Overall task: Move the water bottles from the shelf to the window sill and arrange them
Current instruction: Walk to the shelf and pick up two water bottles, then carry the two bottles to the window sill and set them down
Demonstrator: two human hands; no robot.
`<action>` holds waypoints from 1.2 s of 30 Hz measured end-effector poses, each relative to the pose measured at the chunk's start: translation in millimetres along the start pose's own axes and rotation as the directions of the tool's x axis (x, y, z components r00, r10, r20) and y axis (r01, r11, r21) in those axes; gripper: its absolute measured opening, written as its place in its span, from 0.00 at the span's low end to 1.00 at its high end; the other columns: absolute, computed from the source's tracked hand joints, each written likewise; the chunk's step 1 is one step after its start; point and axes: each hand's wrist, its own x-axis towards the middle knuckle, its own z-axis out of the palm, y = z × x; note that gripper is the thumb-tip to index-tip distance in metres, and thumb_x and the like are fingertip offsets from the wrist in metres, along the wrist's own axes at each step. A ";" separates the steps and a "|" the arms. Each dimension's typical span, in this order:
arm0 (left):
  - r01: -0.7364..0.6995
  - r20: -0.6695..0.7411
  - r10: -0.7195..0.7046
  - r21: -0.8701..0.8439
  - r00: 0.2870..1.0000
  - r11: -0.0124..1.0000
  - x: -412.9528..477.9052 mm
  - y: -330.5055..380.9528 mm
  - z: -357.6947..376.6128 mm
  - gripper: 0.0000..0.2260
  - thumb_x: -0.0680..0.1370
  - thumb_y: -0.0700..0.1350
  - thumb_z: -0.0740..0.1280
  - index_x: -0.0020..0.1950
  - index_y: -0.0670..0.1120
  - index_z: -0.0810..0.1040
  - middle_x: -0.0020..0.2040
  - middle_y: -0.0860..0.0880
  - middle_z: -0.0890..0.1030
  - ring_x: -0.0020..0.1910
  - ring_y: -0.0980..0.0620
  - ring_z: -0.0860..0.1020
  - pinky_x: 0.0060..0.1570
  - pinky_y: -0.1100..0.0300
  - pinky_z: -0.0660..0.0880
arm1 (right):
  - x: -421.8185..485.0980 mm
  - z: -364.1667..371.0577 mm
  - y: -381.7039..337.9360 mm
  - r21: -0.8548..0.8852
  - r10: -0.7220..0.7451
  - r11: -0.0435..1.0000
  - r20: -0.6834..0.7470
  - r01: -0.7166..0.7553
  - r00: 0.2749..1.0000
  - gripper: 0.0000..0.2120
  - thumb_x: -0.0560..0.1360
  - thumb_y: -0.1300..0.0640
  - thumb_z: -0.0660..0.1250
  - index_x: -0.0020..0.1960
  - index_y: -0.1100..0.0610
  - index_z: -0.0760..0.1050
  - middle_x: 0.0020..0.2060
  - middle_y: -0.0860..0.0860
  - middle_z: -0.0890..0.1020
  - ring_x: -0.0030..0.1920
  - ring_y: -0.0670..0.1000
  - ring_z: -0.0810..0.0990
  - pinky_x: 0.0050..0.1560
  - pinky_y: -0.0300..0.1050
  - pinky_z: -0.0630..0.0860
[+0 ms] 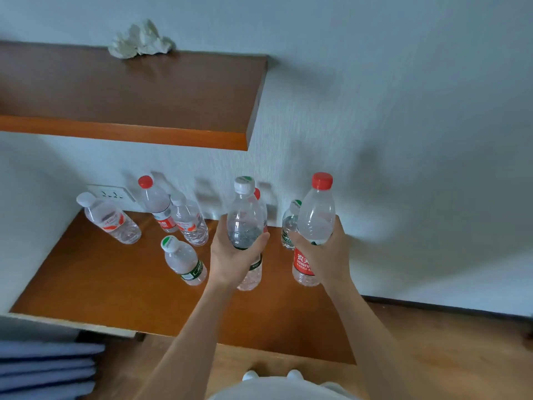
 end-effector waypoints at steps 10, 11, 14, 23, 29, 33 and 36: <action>-0.024 -0.207 0.012 -0.056 0.978 0.998 -32.2 0.8 -43.8 0.33 0.68 0.53 0.77 0.69 0.49 0.70 0.56 0.52 0.81 0.55 0.55 0.81 0.48 0.64 0.80 | -19.9 36.6 -14.9 0.079 -0.136 0.990 0.245 0.120 0.960 0.38 0.65 0.42 0.79 0.69 0.43 0.64 0.55 0.29 0.72 0.55 0.34 0.74 0.51 0.25 0.68; -0.029 -0.249 0.016 -0.050 0.968 0.998 -38.5 2.4 -48.3 0.32 0.68 0.54 0.77 0.69 0.50 0.70 0.55 0.52 0.81 0.54 0.55 0.81 0.47 0.65 0.80 | -22.4 40.1 -18.2 0.095 -0.154 0.987 0.285 0.132 0.946 0.39 0.64 0.41 0.79 0.69 0.42 0.65 0.56 0.30 0.73 0.56 0.35 0.75 0.53 0.28 0.69; -0.017 -0.381 0.007 -0.024 0.924 1.000 -62.7 10.9 -60.3 0.29 0.66 0.57 0.76 0.64 0.52 0.72 0.52 0.52 0.81 0.51 0.56 0.82 0.44 0.66 0.79 | -29.2 49.9 -27.2 0.120 -0.217 0.976 0.408 0.184 0.887 0.39 0.63 0.40 0.80 0.69 0.44 0.67 0.57 0.37 0.77 0.58 0.38 0.77 0.55 0.31 0.73; 0.122 -0.753 -0.128 -0.065 0.645 0.990 -170.9 -0.7 -93.6 0.27 0.65 0.58 0.77 0.61 0.56 0.72 0.52 0.50 0.81 0.51 0.54 0.81 0.43 0.68 0.78 | -91.4 93.2 -41.0 0.271 -0.400 0.914 0.724 0.302 0.561 0.39 0.67 0.39 0.77 0.73 0.42 0.64 0.64 0.38 0.76 0.64 0.38 0.74 0.59 0.30 0.74; 0.180 -0.902 -0.174 -0.110 0.396 0.978 -250.9 -6.1 -118.8 0.22 0.66 0.54 0.77 0.56 0.53 0.75 0.48 0.51 0.82 0.48 0.54 0.82 0.46 0.60 0.79 | -159.7 120.2 -48.4 0.330 -0.428 0.891 0.842 0.313 0.329 0.30 0.67 0.43 0.78 0.62 0.39 0.67 0.53 0.38 0.77 0.56 0.37 0.76 0.47 0.24 0.73; 0.202 -0.954 -0.191 -0.144 0.232 0.969 -303.8 -9.5 -130.7 0.19 0.66 0.53 0.77 0.53 0.56 0.75 0.48 0.52 0.82 0.48 0.54 0.81 0.49 0.56 0.80 | -207.3 138.6 -49.0 0.356 -0.428 0.875 0.886 0.328 0.179 0.30 0.67 0.43 0.78 0.62 0.40 0.66 0.51 0.34 0.75 0.55 0.32 0.74 0.45 0.21 0.72; 0.216 -0.972 -0.199 -0.170 0.122 0.961 -340.2 -14.1 -141.7 0.20 0.64 0.56 0.77 0.52 0.55 0.75 0.47 0.51 0.82 0.48 0.52 0.82 0.52 0.48 0.80 | -242.8 149.8 -49.0 0.384 -0.437 0.863 0.894 0.329 0.103 0.30 0.66 0.40 0.77 0.62 0.41 0.67 0.51 0.34 0.76 0.55 0.37 0.77 0.44 0.23 0.73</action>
